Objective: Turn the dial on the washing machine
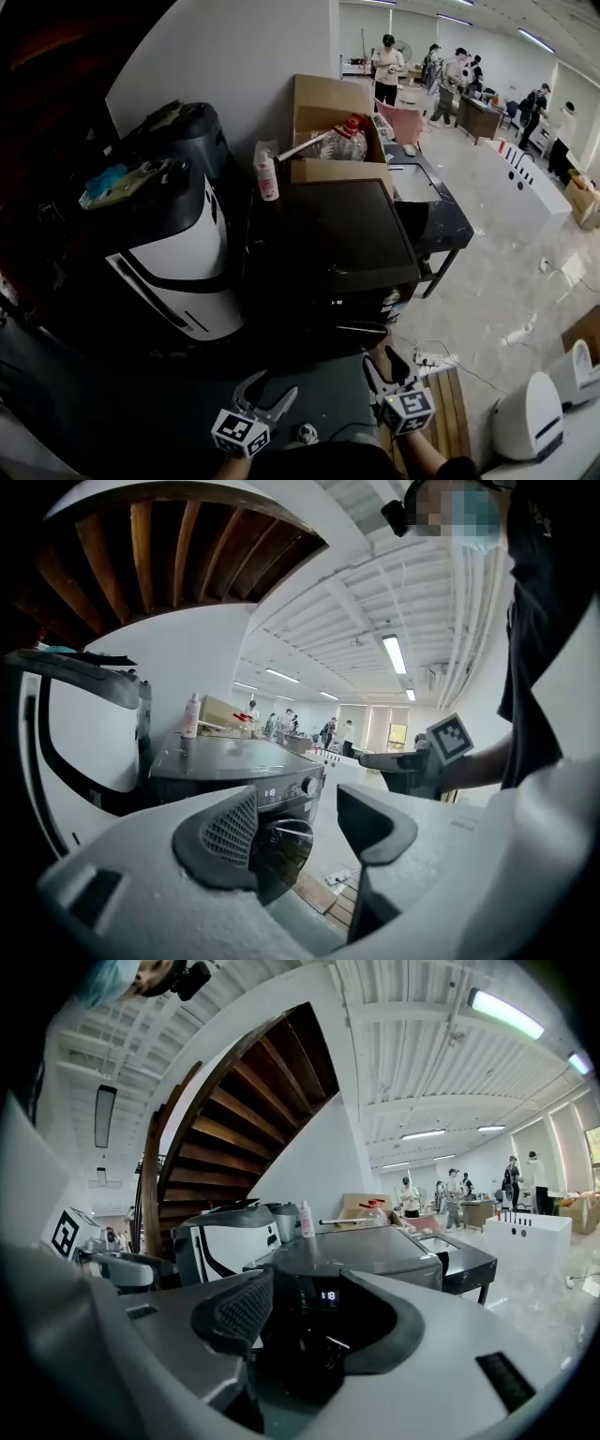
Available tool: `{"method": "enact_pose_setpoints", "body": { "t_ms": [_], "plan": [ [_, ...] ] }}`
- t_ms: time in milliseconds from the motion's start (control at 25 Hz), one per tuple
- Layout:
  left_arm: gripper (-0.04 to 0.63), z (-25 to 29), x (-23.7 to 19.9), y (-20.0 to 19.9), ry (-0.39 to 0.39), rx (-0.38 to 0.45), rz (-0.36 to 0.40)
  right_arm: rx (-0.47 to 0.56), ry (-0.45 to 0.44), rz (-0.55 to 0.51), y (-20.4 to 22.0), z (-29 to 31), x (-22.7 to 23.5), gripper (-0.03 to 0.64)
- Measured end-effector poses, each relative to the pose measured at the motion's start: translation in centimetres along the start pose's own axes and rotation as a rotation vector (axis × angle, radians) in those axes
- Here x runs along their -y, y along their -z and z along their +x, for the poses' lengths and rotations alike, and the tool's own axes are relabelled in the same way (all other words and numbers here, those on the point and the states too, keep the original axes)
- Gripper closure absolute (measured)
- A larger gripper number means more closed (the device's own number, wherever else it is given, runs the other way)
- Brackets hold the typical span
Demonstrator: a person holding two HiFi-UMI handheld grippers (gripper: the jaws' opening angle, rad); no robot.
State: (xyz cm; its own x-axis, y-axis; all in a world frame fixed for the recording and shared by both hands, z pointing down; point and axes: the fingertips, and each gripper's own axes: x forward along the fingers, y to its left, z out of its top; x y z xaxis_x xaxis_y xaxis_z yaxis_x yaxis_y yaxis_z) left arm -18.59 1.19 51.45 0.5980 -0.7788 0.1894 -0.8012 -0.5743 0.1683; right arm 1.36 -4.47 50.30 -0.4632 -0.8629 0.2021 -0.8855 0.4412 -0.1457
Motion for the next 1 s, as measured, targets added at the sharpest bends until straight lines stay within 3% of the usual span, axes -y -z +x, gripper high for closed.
{"method": "enact_pose_setpoints", "body": {
  "t_ms": [480,1000],
  "plan": [
    [0.339,2.8,-2.0,0.3,0.122,-0.029,0.025,-0.018,0.104,-0.012,1.0,2.1,0.8,0.414],
    [0.339,8.1,-3.0,0.3,0.104,-0.052,0.010,-0.088,0.113,-0.067,2.0,6.5,7.0,0.414]
  ]
}}
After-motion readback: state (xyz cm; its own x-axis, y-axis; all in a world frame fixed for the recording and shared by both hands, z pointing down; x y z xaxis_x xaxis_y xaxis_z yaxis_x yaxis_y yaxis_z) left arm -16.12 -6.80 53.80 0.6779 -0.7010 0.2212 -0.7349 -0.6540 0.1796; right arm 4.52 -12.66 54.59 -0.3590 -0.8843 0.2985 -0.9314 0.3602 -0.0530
